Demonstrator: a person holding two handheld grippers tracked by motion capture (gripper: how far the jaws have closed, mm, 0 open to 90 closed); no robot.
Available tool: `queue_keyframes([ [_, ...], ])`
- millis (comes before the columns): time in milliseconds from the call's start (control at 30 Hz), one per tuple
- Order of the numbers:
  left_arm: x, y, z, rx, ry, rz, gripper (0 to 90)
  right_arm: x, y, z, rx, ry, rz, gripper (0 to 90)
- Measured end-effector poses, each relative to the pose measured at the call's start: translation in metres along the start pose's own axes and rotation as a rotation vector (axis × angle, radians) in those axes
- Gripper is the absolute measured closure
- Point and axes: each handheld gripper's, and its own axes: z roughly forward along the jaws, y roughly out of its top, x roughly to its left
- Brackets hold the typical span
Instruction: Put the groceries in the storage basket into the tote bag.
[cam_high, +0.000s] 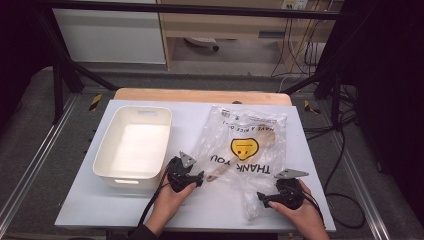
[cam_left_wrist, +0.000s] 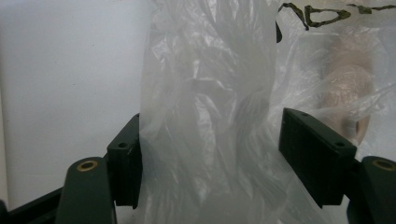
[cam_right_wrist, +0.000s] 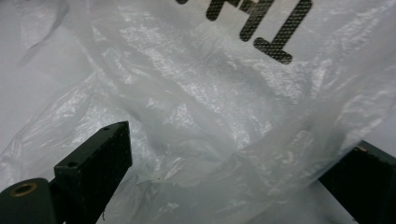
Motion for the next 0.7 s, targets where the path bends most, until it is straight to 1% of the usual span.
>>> queue_keyframes([
  [67,-0.001,0.000,-0.001,0.001,-0.001,0.001,29.2,0.004,0.000,0.001,0.000,0.006,-0.017,9.3],
  [133,-0.002,-0.001,-0.001,0.001,-0.005,0.004,30.6,0.007,0.001,0.002,0.003,0.003,-0.040,10.8],
  [200,-0.003,-0.001,-0.002,0.002,-0.010,0.008,33.4,0.009,0.001,0.003,0.003,-0.008,-0.066,12.2],
  [267,-0.004,-0.001,-0.003,0.002,-0.016,0.012,35.6,0.011,0.001,0.003,0.008,-0.024,-0.081,14.7],
  [300,-0.005,-0.002,-0.004,0.003,-0.019,0.014,37.1,0.011,0.001,0.003,0.003,-0.022,-0.081,17.2],
  [367,-0.006,-0.002,-0.005,0.001,-0.027,0.017,40.7,0.013,0.001,0.002,-0.016,-0.007,-0.102,27.4],
  [533,-0.009,-0.002,-0.006,-0.003,-0.041,0.028,49.6,0.017,0.004,0.003,-0.026,0.010,-0.128,42.5],
  [600,-0.010,-0.002,-0.007,-0.002,-0.050,0.035,55.9,0.018,0.005,0.003,-0.024,0.017,-0.140,48.7],
  [700,-0.011,-0.002,-0.007,-0.002,-0.060,0.037,61.8,0.020,0.006,0.004,-0.025,0.025,-0.156,56.6],
])
